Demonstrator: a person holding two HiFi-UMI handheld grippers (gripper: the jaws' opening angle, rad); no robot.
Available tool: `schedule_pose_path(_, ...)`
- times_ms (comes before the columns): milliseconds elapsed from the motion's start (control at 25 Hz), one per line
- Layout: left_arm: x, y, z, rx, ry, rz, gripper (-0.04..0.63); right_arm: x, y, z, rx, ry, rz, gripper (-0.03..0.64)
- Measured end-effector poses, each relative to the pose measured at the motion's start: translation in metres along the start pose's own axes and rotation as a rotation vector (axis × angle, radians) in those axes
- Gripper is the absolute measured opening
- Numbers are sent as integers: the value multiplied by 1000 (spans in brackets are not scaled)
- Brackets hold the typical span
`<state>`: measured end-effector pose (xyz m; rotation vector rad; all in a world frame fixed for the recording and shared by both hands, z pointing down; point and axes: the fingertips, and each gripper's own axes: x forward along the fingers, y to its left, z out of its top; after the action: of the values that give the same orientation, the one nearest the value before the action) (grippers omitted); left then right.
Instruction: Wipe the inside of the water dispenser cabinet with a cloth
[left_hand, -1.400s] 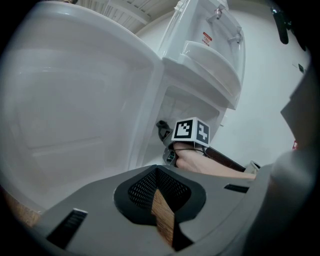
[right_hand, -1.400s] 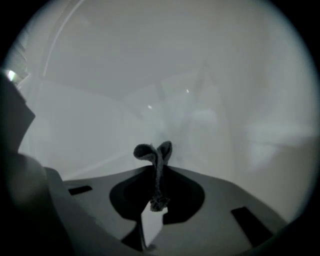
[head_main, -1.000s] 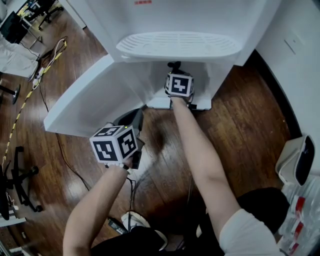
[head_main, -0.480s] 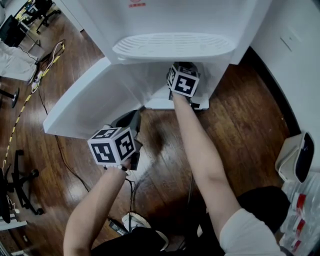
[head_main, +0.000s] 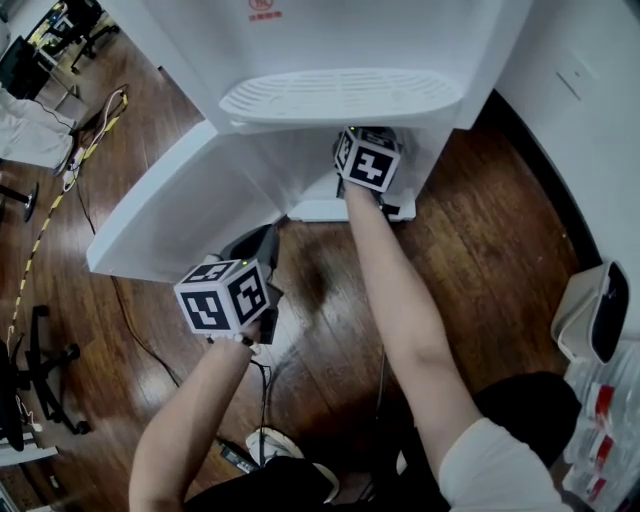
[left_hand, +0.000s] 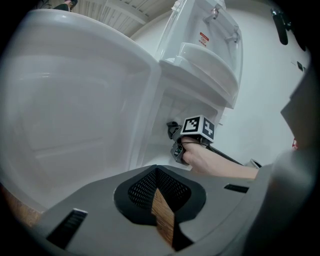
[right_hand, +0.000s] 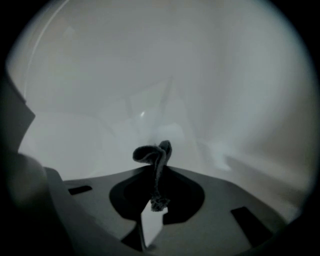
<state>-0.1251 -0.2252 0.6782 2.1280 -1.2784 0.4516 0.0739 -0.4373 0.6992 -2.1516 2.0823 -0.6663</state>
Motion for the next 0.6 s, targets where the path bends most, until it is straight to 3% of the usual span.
schedule_pose_path(200, -1, 0, 1, 0, -4, 4, -12, 4, -19, -45, 48, 128, -43, 41)
schedule_pose_path(360, -1, -3, 1, 5, -3, -2, -12, 4, -39, -71, 198, 201, -90, 41)
schedule_pose_path(480, -2, -2, 1, 5, -3, -1, -12, 4, -50, -82, 283, 226, -112, 41)
schedule_pose_path(600, -1, -2, -1, 6, 0, -1, -12, 4, -54, -82, 293, 220, -130, 41)
